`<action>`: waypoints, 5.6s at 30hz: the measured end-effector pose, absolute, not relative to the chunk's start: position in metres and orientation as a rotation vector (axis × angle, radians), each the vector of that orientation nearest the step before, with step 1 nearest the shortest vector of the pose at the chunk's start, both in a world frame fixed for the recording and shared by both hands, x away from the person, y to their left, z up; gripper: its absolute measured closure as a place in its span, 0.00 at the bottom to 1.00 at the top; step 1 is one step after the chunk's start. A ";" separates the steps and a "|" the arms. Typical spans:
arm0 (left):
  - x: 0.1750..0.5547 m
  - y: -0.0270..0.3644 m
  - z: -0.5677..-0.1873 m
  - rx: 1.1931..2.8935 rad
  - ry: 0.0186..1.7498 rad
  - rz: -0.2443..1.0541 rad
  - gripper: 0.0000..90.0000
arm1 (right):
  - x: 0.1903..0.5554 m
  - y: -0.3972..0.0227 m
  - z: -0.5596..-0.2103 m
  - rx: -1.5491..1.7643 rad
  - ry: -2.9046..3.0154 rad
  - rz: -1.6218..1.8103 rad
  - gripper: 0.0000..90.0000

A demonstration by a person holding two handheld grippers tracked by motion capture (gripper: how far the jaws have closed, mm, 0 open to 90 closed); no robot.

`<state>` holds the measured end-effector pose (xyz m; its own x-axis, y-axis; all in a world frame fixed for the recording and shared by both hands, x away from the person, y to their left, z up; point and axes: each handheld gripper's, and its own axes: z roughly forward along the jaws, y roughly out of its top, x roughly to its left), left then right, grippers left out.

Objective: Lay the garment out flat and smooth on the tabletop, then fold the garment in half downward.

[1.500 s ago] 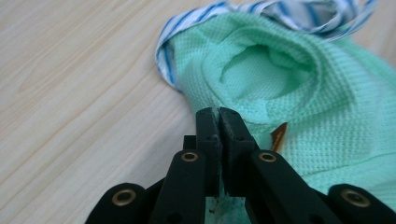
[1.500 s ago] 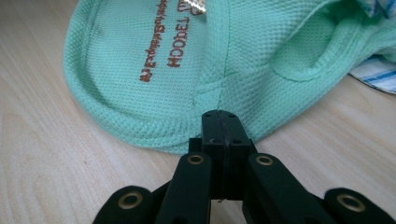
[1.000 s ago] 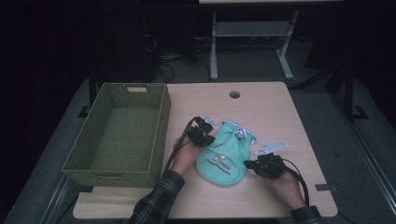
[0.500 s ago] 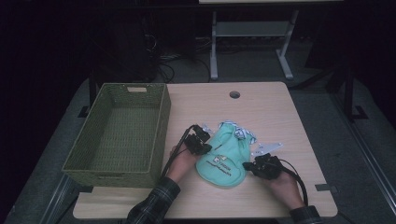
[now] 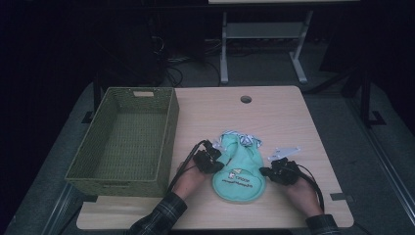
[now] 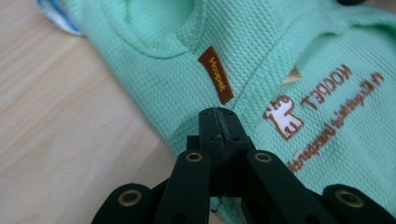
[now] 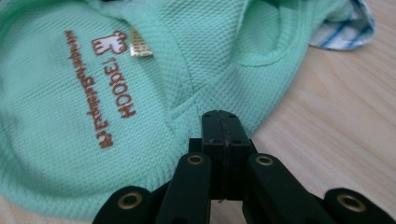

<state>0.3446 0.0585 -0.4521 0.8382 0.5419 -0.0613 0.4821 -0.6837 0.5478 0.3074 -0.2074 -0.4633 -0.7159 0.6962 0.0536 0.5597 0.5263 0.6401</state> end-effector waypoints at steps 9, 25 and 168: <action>0.337 0.064 -0.443 2.406 0.743 0.125 0.86 | 0.310 -0.210 -0.457 1.076 2.547 1.005 0.92; 0.316 0.062 -0.445 2.442 0.682 0.155 0.70 | 0.371 -0.210 -0.443 1.150 2.442 1.043 0.86; 0.374 0.072 -0.456 2.384 0.859 0.248 0.72 | 0.323 -0.222 -0.466 1.078 2.532 0.996 0.99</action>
<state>0.3744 0.0716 -0.4559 0.7746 0.6320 -0.0224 0.5226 -0.6197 0.5855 0.3229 -0.2221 -0.4662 -0.7088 0.7025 0.0633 0.5575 0.5030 0.6605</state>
